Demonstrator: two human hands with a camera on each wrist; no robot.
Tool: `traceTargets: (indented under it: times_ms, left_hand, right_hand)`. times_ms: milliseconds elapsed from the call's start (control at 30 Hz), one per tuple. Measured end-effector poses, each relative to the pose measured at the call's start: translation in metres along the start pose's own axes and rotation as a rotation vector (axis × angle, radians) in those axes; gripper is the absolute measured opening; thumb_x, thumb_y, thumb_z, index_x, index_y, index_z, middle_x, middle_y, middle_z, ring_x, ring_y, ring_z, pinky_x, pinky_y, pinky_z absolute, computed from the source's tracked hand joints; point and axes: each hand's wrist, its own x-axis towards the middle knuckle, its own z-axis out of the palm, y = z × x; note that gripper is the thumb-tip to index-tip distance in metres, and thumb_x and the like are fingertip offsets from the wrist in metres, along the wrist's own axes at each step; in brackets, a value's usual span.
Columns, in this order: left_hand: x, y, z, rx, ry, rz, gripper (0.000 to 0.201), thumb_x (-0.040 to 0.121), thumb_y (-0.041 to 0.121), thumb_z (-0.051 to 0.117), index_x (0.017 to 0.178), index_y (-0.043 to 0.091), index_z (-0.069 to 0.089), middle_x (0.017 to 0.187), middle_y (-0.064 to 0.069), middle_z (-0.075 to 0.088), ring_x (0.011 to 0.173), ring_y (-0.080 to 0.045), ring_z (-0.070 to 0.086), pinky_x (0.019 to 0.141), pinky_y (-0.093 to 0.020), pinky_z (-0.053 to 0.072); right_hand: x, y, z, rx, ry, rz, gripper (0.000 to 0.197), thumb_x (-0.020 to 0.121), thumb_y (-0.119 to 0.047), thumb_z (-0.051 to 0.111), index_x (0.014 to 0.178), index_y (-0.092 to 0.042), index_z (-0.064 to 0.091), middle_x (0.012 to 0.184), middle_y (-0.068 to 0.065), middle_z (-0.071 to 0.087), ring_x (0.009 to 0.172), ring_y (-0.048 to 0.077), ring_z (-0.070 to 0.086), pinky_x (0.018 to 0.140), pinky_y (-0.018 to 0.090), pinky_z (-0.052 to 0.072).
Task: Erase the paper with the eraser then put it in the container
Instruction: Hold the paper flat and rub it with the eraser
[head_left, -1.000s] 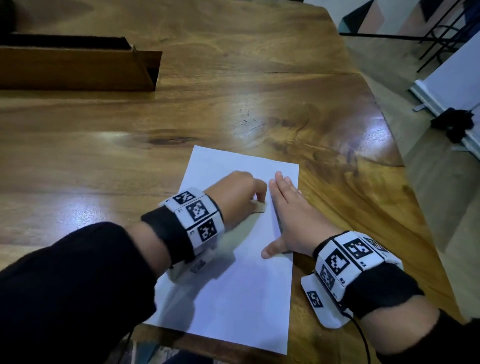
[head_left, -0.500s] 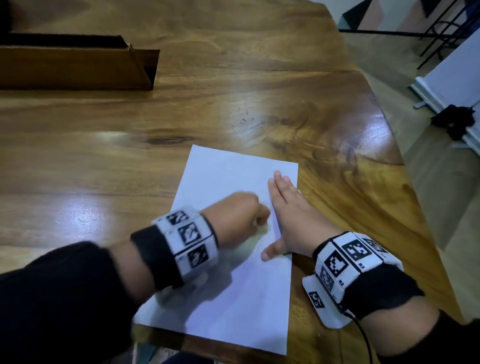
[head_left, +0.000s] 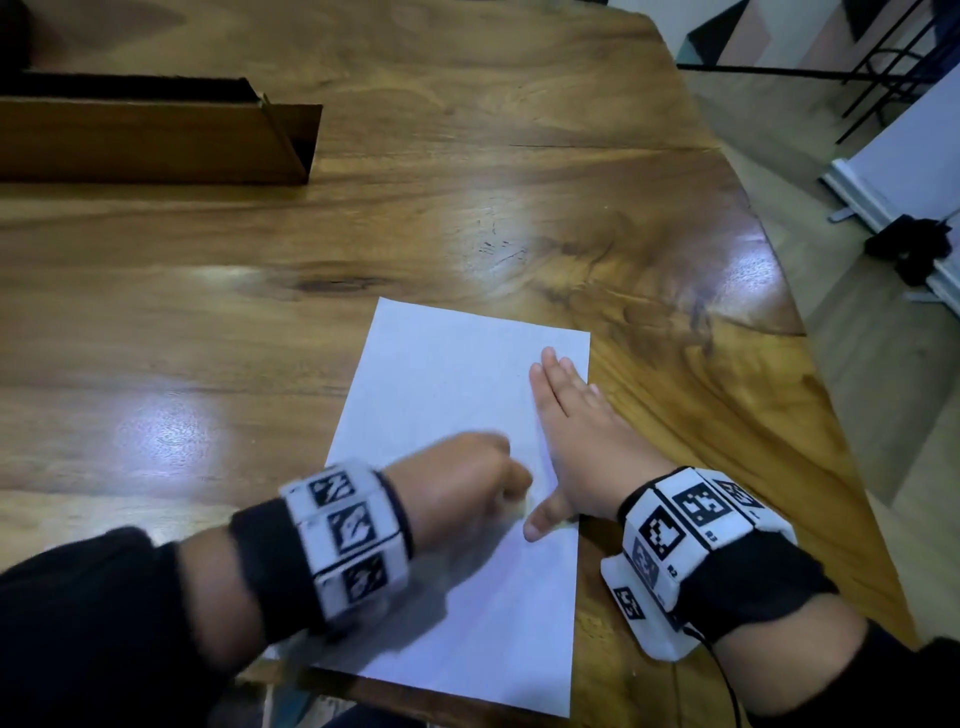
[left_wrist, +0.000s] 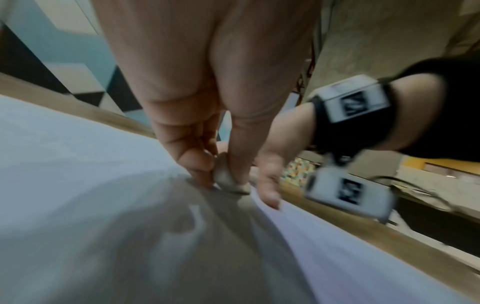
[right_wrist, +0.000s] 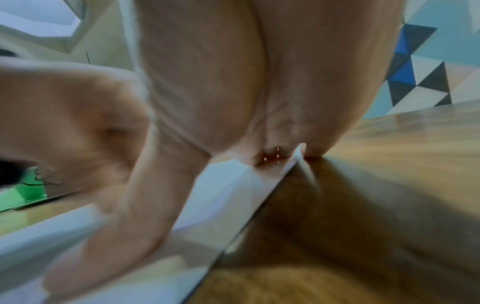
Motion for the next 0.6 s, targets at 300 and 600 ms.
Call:
traceTargets:
  times_ms: [300,600]
  left_hand:
    - [0.025,-0.012,-0.026,-0.098,0.219,-0.128,0.016,0.084,0.013,0.054,0.095,0.012,0.065,0.094,-0.011,0.057,0.089,-0.030,0.057,0.080,-0.034,0.046]
    - [0.006,-0.012,-0.018,-0.149,0.049,-0.071,0.013,0.081,0.020,0.059,0.089,0.014,0.068,0.089,-0.010,0.065,0.075,-0.016,0.047,0.067,-0.022,0.033]
  right_hand:
    - [-0.001,-0.002,-0.001,-0.016,0.001,0.012,0.152,0.055,-0.060,0.081,0.144,-0.008,-0.029,0.150,0.005,-0.040,0.140,0.017,-0.033,0.114,0.032,-0.013]
    - [-0.003,-0.004,-0.004,-0.014,-0.014,0.014,0.150,0.058,-0.058,0.081,0.144,-0.007,-0.030,0.150,0.006,-0.040,0.140,0.018,-0.033,0.115,0.032,-0.013]
